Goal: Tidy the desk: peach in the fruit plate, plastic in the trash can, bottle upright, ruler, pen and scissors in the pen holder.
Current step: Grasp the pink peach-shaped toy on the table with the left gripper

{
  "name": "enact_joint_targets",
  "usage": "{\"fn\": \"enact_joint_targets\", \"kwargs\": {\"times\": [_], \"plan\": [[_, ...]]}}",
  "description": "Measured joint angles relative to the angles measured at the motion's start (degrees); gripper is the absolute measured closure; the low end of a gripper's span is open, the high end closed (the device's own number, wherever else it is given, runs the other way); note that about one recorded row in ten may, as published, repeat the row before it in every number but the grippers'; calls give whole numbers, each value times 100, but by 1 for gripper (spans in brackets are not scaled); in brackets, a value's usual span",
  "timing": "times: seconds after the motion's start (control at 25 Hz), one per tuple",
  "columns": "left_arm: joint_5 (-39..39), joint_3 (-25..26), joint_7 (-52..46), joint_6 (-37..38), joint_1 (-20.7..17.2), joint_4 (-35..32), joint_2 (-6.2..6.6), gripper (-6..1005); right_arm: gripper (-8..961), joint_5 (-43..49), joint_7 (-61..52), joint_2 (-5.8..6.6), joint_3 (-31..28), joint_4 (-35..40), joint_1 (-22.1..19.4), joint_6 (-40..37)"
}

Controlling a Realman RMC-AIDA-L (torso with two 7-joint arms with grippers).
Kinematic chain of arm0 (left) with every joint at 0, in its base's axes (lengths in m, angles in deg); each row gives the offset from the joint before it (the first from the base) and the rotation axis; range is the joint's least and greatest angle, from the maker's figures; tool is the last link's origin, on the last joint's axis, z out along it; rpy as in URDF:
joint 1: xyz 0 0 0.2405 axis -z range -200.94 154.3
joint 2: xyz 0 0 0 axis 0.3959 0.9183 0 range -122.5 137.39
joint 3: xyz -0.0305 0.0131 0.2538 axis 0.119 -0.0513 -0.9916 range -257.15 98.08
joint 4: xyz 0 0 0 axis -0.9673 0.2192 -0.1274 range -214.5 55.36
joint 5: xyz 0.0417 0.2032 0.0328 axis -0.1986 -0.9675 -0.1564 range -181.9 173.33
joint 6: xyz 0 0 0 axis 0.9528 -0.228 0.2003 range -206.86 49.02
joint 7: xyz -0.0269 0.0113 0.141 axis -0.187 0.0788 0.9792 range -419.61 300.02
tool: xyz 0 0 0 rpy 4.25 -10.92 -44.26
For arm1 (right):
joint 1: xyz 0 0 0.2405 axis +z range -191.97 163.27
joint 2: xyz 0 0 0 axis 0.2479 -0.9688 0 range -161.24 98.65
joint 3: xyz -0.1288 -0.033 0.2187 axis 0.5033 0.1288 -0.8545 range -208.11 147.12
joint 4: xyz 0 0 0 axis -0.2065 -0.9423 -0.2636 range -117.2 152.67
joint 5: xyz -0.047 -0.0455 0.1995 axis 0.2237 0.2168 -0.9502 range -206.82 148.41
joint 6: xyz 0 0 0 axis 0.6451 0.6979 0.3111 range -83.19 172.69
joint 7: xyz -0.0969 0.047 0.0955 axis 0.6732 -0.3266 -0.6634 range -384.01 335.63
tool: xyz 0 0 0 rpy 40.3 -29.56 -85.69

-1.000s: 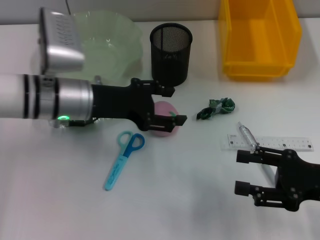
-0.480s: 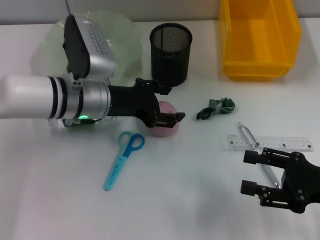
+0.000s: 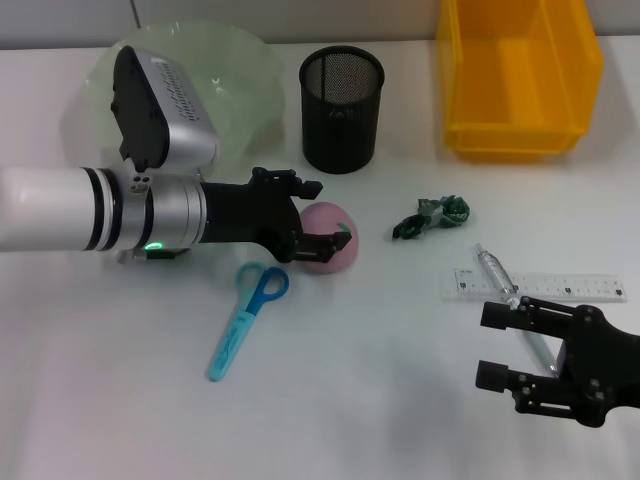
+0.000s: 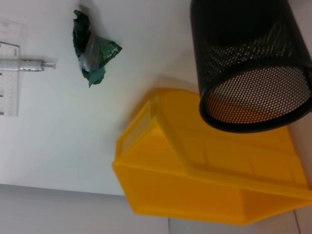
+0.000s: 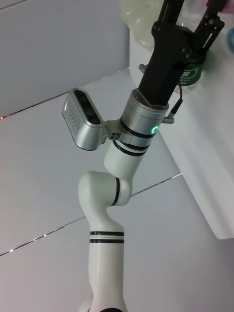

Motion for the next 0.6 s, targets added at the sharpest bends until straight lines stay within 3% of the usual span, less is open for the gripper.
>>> {"fn": "enact_joint_targets", "kwargs": {"times": [0.6], "plan": [[1,-165,2,-126,-5,35,-22,286,212,0,-6,-7,0,-34,54,25]]}}
